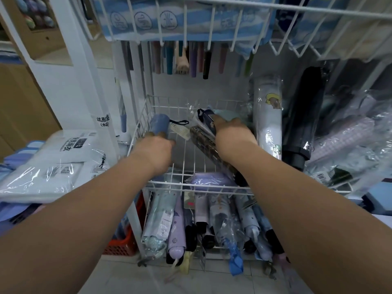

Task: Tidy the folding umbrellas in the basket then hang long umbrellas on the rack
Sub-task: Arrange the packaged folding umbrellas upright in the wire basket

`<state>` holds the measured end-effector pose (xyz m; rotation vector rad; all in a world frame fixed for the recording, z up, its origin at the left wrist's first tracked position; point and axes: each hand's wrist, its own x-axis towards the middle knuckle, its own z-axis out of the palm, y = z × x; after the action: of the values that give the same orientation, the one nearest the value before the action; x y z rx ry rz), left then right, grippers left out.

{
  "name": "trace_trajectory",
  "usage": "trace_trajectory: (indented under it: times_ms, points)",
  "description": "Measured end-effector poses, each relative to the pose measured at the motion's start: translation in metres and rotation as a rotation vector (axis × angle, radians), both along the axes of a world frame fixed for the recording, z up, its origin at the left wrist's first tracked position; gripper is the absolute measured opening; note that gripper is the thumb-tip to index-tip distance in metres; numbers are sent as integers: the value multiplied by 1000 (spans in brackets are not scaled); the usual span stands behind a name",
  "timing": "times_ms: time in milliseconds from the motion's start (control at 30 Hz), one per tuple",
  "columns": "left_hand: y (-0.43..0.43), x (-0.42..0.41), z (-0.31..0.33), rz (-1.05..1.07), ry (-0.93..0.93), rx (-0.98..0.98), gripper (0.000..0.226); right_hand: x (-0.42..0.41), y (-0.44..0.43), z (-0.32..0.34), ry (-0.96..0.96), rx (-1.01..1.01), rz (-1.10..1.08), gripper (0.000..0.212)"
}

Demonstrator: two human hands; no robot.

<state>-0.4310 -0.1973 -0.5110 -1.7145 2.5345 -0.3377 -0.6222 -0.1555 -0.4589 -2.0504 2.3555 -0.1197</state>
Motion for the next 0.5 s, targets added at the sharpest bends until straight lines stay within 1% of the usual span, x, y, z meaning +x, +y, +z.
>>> trace_trajectory:
  times_ms: [67, 133, 167, 200, 233, 267, 300, 367, 433, 500]
  points:
    - [6, -7, 0, -61, 243, -63, 44, 0, 0, 1, -22, -38, 23, 83]
    - [15, -17, 3, -129, 596, -79, 47, 0, 0, 5, -39, -94, 40, 91]
    - [18, -23, 5, -141, 796, -26, 49, 0, 0, 7, -54, -129, 50, 93]
    - [21, -29, 6, -143, 991, 77, 52, 0, 0, 10, -79, -169, 64, 94]
    - [23, -35, 7, -144, 1163, 187, 56, 0, -1, 14, -118, -213, 82, 93]
    - [24, -38, 7, -146, 1290, 261, 60, 1, -2, 19, -172, -259, 100, 90]
    - [23, -41, 6, -152, 1375, 297, 64, 1, -4, 24, -235, -299, 117, 86]
    - [23, -41, 6, -173, 1489, 342, 72, 5, -12, 36, -357, -367, 131, 76]
    - [24, -39, 10, -209, 1534, 340, 76, 10, -21, 46, -456, -431, 158, 68]
    - [23, -35, 15, -232, 1524, 322, 78, 17, -30, 55, -560, -477, 205, 63]
